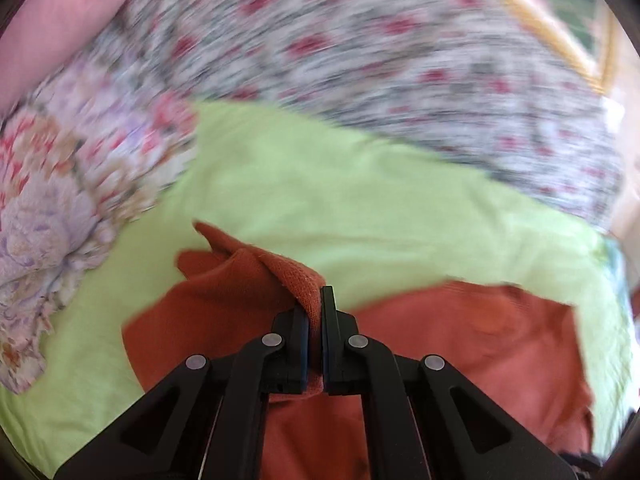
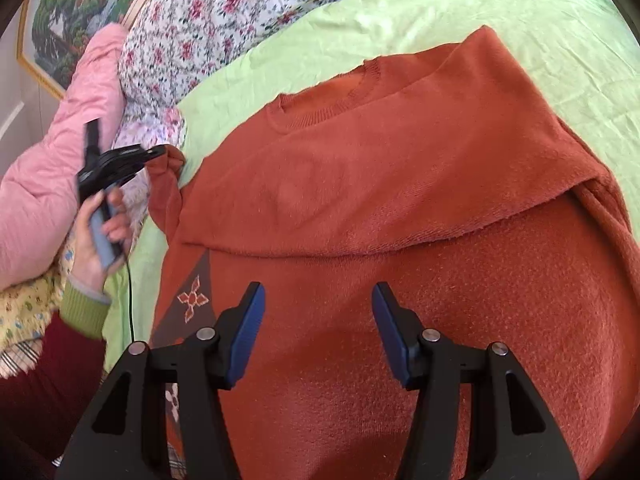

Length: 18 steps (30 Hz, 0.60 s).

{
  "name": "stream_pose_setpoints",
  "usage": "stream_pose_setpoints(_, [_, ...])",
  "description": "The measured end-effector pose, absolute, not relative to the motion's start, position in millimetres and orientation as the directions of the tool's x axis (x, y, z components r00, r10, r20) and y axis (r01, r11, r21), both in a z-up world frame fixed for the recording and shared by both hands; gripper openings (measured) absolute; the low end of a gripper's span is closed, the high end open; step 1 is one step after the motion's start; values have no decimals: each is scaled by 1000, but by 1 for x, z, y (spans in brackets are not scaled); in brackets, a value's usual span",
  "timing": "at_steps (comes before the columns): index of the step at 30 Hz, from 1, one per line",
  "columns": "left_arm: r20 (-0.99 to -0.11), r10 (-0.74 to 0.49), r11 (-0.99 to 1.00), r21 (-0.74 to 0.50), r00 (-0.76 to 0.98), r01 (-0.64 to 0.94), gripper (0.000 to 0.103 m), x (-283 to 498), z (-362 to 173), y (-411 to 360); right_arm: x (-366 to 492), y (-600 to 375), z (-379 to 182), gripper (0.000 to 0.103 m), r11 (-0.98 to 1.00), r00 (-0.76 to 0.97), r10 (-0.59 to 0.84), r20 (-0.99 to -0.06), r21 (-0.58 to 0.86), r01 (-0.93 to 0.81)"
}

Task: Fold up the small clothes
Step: 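Fold the held sleeve across the body with the left tool and release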

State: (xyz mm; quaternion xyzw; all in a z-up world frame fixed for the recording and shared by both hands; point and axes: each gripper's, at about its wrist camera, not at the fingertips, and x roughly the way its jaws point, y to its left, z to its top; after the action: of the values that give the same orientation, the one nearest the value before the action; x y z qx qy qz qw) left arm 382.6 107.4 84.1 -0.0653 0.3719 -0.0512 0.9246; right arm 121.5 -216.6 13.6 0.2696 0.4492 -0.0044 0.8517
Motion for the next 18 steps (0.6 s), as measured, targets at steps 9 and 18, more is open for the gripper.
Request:
stream_pose_setpoints(9, [-619,-415,901,-179,667,395,2,305,96,-43,84,-249,28,57,807,665,147,-732,478,347])
stream_pose_setpoints(18, [-754,-347,870,-36,558,492,8,292,9,-128,56,-289,31,57,762,672,49,-739,463,453])
